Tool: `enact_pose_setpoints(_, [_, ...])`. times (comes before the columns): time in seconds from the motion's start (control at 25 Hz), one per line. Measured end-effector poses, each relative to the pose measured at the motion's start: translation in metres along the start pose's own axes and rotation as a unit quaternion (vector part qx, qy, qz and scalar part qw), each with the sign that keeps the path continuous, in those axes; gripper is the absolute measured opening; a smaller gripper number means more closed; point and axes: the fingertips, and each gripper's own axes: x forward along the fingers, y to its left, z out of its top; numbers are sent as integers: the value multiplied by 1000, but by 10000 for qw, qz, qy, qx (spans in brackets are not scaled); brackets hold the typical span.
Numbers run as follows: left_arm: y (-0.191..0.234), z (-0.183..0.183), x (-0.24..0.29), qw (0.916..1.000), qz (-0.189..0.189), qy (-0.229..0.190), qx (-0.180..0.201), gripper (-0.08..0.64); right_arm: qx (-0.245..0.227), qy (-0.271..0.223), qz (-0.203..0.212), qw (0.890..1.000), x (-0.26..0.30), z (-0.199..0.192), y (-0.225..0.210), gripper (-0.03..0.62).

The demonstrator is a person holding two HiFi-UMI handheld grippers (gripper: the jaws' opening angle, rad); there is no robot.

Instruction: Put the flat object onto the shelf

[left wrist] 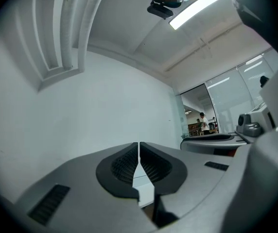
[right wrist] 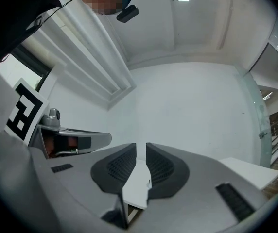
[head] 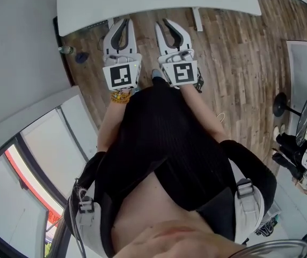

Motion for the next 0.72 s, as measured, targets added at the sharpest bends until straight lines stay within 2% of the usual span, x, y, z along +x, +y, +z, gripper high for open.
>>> enact_pose_setpoints(0.4, [23, -14, -59, 9990, -395, 197, -2, 23, -266, 239, -367, 9987, -22, -3, 66, 40])
enact_pose_setpoints(0.72, [39, -17, -87, 9984, -533, 173, -65, 21, -379, 185, -340, 9985, -28, 1, 108, 40])
